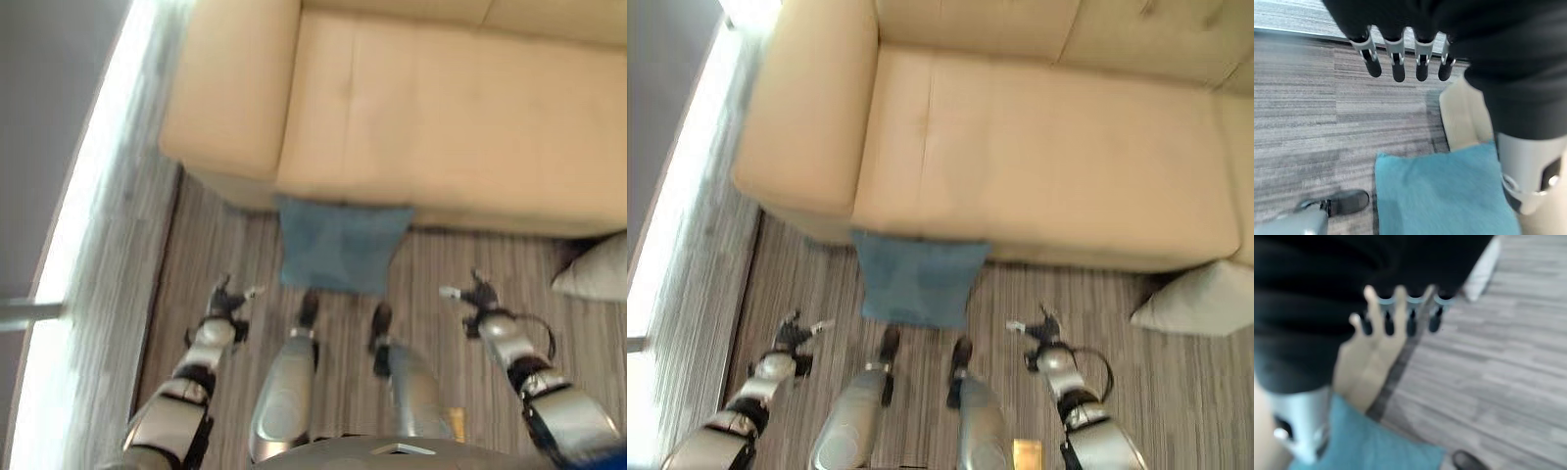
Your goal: Pick up all the scattered cushions and arrange them neatly on the sofa.
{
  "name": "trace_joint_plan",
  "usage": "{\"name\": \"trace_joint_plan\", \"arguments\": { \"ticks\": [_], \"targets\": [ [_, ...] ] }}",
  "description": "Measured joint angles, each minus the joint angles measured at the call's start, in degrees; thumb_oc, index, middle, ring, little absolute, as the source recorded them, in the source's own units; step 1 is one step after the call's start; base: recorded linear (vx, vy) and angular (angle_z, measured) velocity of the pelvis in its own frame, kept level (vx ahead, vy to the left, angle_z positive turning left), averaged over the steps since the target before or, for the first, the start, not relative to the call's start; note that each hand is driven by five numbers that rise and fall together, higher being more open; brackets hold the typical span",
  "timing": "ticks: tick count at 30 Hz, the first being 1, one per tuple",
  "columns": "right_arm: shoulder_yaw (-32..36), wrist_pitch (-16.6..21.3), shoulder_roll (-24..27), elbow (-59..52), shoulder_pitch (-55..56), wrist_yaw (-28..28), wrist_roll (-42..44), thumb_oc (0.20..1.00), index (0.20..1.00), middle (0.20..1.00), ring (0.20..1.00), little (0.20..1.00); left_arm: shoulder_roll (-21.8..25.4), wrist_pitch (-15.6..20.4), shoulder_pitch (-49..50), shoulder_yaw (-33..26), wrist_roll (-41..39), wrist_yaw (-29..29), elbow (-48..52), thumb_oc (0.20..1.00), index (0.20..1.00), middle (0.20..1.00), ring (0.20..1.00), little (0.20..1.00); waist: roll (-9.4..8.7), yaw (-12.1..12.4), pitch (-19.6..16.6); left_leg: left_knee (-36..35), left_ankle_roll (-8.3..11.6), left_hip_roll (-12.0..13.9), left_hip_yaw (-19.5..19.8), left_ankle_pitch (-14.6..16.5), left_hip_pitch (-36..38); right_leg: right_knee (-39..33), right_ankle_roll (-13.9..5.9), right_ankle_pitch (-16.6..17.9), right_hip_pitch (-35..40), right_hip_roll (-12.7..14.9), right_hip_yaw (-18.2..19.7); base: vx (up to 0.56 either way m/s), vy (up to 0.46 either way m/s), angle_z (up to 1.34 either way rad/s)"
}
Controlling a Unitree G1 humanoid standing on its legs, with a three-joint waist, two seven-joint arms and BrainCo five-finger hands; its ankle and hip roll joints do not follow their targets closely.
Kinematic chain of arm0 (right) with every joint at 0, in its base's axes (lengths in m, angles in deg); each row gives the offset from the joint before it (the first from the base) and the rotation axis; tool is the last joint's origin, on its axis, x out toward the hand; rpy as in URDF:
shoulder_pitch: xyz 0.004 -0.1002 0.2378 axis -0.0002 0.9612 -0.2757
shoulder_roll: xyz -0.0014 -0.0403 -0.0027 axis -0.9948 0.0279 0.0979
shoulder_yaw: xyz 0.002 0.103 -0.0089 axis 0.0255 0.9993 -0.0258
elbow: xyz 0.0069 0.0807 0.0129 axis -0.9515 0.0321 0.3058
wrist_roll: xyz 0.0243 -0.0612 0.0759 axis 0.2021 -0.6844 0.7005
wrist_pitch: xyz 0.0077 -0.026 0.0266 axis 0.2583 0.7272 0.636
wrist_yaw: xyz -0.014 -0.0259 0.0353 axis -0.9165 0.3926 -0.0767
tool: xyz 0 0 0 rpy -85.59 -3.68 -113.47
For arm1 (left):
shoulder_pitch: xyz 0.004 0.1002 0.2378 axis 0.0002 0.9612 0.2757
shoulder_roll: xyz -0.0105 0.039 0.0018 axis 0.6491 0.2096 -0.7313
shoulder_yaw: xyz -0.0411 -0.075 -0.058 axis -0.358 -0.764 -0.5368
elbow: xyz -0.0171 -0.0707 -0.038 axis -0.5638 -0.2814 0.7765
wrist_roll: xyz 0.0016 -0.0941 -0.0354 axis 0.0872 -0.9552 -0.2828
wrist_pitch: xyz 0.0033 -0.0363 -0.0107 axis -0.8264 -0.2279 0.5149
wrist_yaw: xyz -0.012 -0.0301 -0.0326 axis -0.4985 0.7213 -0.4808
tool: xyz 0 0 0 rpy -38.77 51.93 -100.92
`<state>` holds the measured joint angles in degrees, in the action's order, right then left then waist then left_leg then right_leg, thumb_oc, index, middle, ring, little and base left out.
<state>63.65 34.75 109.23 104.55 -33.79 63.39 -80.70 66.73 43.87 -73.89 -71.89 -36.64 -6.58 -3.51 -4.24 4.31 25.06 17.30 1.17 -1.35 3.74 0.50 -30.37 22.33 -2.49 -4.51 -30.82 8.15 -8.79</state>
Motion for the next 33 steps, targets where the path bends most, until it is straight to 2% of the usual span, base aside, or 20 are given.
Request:
{"name": "trace_joint_plan", "arguments": {
  "ticks": [1,5,6,7,9,11,14,17,20,23,29,33],
  "targets": [
    [-0.2,0.14,0.03,-1.07,-1.69,0.29,0.15,1.0,1.0,1.0,1.0,1.0,0.12,0.06,-1.38,-0.08,-0.3,-0.19,0.28,1.0,1.0,1.0,1.0,1.0,0.03,-0.06,0.95,0.78,0.0,-0.64,-0.14,0.07,-1.02,0.77,-0.25,-0.29,-1.16,0.38,0.15,-0.09,0.044,0.12],
    [-0.42,0.86,2.72,-3.86,-7.04,4.1,1.78,1.0,1.0,1.0,1.0,1.0,2.64,1.11,-6.22,2.12,-2.75,-1.69,3.52,1.0,1.0,1.0,1.0,1.0,0.09,-0.66,1.48,8.27,-0.52,-1.36,-0.51,0.98,-14.48,8.27,-0.14,-1.32,-14.5,1.23,1.78,-0.09,0.053,0.04],
    [-0.03,0.74,2.74,-4.24,-9.93,4.66,2.28,1.0,1.0,1.0,1.0,1.0,2.98,1.33,-9.75,2.11,-3.84,-1.93,3.88,1.0,1.0,1.0,1.0,1.0,-0.04,-1.07,4.1,10.01,-0.45,-1.65,-0.85,0.89,-15.82,10.34,0.15,-1.1,-16.01,1.82,2.03,-0.1,0.105,0.08],
    [-0.19,0.65,2.66,-4.97,-10.29,5.03,2.4,1.0,1.0,1.0,1.0,1.0,2.94,1.4,-10.11,2.11,-4.25,-2.26,4.33,1.0,1.0,1.0,1.0,1.0,-0.04,-1.38,4.08,10.83,-0.63,-1.67,-0.94,1.09,-16.8,11.11,0.07,-1.27,-16.99,1.97,2.15,-0.05,0.063,-0.02],
    [-0.01,1.67,3.34,-8.22,-11.55,7.91,2.42,1.0,1.0,1.0,1.0,1.0,3.26,2.58,-12.4,3.67,-4.54,-4.19,6.66,1.0,1.0,1.0,1.0,1.0,-0.51,-1.86,2.19,14.69,-1.21,-1.79,-1.93,2.77,-23.95,14.28,0.02,-2.53,-24.33,2.05,3.59,-0.02,0.035,-0.18],
    [0.54,2.08,3.29,-9.27,-14.98,9.31,2.31,1.0,1.0,1.0,1.0,1.0,3.53,3.1,-16.59,3.61,-4.47,-5.24,7.97,1.0,1.0,1.0,1.0,1.0,-0.47,-2.97,3.76,17.32,-1.6,-1.89,-2.27,2.67,-28.44,16.27,0.0,-2.09,-28.53,2.09,4.31,0.0,0.071,-0.05],
    [-0.15,2.53,2.52,-8.55,-15.69,12.62,2.29,1.0,1.0,1.0,1.0,1.0,2.11,3.48,-21.41,7.21,-3.92,-9.05,8.3,1.0,1.0,1.0,1.0,1.0,-1.17,-3.62,3.46,20.74,-2.15,-1.89,-3.57,4.47,-33.79,19.54,0.15,-3.35,-34.53,2.19,6.07,0.04,0.067,-0.11],
    [0.08,2.89,2.86,-8.08,-19.27,13.86,2.36,1.0,1.0,1.0,1.0,1.0,2.68,3.5,-26.42,7.86,-4.18,-9.82,7.55,1.0,1.0,1.0,1.0,1.0,-1.24,-5.51,3.55,23.93,-2.47,-1.88,-4.74,5.05,-40.88,22.03,-0.59,-3.2,-41.96,2.17,7.41,0.03,0.061,-0.11],
    [0.45,2.9,3.27,-8.14,-20.81,15.06,2.91,1.0,1.0,1.0,1.0,1.0,2.83,3.22,-28.8,8.37,-5.03,-9.85,6.05,1.0,1.0,1.0,1.0,1.0,-1.26,-6.59,3.84,23.43,-2.69,-1.62,-5.83,4.92,-42.2,21.4,-0.7,-2.42,-43.88,2.01,8.43,0.02,0.022,-0.13],
    [1.35,3.14,6.69,-8.8,-21.33,16.5,4.15,1.0,1.0,1.0,1.0,1.0,3.62,3.28,-32.03,8.37,-6.33,-11.5,6.01,1.0,1.0,1.0,1.0,1.0,-1.32,-6.68,3.27,22.8,-2.66,-1.58,-5.86,4.83,-46.14,20.71,-0.73,-2.19,-48.01,1.63,8.4,0.05,0.024,-0.04],
    [2.49,4.55,6.92,-9.83,-21.23,18.7,4.56,1.0,1.0,1.0,1.0,1.0,4.79,3.05,-32.03,7.32,-3.8,-17.58,7.33,1.0,1.0,1.0,1.0,1.0,-1.26,-6.59,2.99,22.71,-2.45,-0.97,-6.14,4.91,-48.47,20.62,-0.6,-2.11,-50.67,1.02,8.72,0.05,0.014,-0.03],
    [2.44,5.06,6.99,-9.97,-21.43,18.78,4.64,1.0,1.0,1.0,1.0,1.0,5.27,2.96,-32.0,6.59,-3.96,-17.34,8.24,1.0,1.0,1.0,1.0,1.0,-1.2,-6.4,2.56,21.64,-2.27,-1.03,-6.09,4.5,-48.67,19.6,-0.58,-1.71,-50.96,0.9,8.67,0.01,0.006,0.0]
  ]
}}
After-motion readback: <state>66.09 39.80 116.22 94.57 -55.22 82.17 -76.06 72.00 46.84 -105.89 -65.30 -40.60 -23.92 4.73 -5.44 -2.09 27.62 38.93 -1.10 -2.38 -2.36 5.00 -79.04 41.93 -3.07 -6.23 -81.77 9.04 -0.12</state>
